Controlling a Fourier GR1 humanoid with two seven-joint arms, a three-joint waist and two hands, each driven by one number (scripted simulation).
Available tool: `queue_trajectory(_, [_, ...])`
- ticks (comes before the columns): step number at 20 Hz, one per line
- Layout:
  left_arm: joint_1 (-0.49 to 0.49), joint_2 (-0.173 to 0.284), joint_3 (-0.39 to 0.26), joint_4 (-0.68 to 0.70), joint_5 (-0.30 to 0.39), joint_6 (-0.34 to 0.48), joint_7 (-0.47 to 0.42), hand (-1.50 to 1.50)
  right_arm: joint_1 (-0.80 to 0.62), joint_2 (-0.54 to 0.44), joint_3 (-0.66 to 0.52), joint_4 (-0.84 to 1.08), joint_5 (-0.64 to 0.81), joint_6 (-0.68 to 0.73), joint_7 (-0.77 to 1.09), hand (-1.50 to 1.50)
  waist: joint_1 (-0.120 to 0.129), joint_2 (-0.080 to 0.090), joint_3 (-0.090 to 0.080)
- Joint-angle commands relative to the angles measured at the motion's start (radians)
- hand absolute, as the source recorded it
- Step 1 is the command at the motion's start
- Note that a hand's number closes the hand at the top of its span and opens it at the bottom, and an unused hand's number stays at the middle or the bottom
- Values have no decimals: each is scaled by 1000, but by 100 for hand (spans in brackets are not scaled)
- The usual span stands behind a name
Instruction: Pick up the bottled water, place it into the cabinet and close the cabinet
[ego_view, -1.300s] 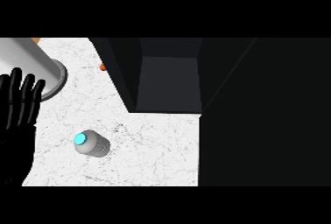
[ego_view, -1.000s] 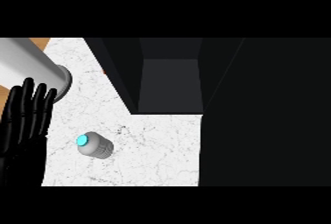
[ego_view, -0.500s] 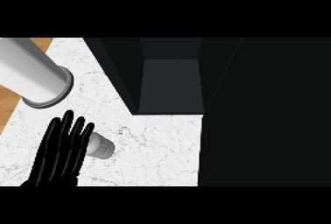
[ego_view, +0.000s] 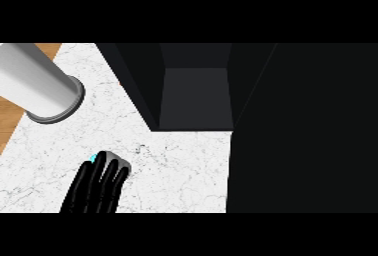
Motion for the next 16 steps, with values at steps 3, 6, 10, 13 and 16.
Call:
queue_trajectory(3, [41,52,-79,-151,-146,53,77,-150,75,1,-26,-180,-128,-3,84,-150,1,-3,0])
queue_trajectory(6, [4,44,-102,-123,-180,79,68,-150,36,3,-51,-171,-151,-18,95,-150,4,-4,1])
queue_trajectory(10, [41,80,-119,-130,-176,118,55,-150,88,3,-37,-194,-143,14,76,-150,-2,-5,1])
queue_trajectory(13, [48,96,-123,-141,-180,146,64,-150,91,27,-20,-157,-126,19,43,-150,3,-4,1])
queue_trajectory(16, [47,77,-119,-106,-183,192,43,-150,115,11,-20,-209,-138,20,86,-150,-2,-4,0])
